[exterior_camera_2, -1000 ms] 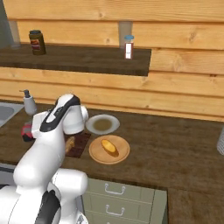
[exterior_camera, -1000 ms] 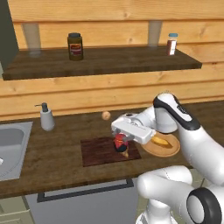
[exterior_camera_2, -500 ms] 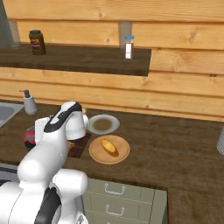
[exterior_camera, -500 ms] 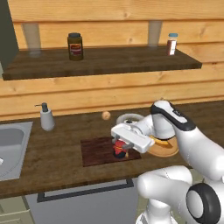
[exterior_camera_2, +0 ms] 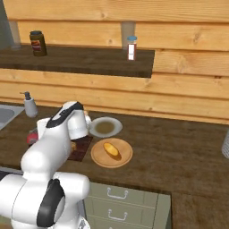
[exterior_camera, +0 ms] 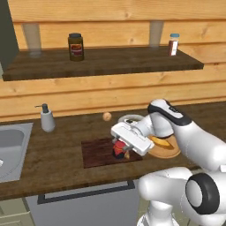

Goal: From the different types of pastries on the counter, select a croissant and place it on the cutting board. Then retrieve a jar of jam from the cabinet and place it alongside the croissant on the cutting board.

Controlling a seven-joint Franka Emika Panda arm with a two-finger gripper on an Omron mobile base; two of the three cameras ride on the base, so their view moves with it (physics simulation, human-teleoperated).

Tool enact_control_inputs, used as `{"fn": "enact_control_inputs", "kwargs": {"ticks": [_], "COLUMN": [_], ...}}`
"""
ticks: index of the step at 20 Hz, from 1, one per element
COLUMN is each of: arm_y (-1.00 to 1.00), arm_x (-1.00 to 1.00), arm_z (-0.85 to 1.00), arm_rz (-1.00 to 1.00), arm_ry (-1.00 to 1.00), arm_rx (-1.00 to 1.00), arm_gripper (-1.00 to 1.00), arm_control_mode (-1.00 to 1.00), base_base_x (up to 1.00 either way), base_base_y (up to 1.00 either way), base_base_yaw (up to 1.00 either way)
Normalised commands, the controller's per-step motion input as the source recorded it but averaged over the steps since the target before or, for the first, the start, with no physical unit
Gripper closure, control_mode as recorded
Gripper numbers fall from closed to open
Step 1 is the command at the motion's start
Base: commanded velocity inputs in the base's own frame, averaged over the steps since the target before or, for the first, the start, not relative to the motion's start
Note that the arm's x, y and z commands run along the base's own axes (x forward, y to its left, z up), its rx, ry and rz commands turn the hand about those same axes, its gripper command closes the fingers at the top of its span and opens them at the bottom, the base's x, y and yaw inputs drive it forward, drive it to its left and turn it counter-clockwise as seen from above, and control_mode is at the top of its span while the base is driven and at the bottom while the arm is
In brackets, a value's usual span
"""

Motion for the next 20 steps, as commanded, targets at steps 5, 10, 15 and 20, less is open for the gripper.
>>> {"fn": "enact_control_inputs", "kwargs": {"ticks": [5,10,15,20], "arm_y": [0.00,0.00,0.02,0.11], "arm_x": [0.10,0.15,0.35,0.37], "arm_z": [-0.25,-0.36,-0.03,-0.05], "arm_rz": [0.05,0.03,0.00,0.00], "arm_ry": [-0.04,-0.01,-0.06,-0.03], "arm_rx": [0.02,0.00,0.01,0.00], "arm_gripper": [1.00,1.00,1.00,1.00], "arm_control_mode": [-1.00,-1.00,-1.00,-1.00], "base_base_x": [0.00,0.00,0.00,0.00], "base_base_y": [0.00,0.00,0.00,0.00], "base_base_yaw": [0.00,0.00,0.00,0.00]}}
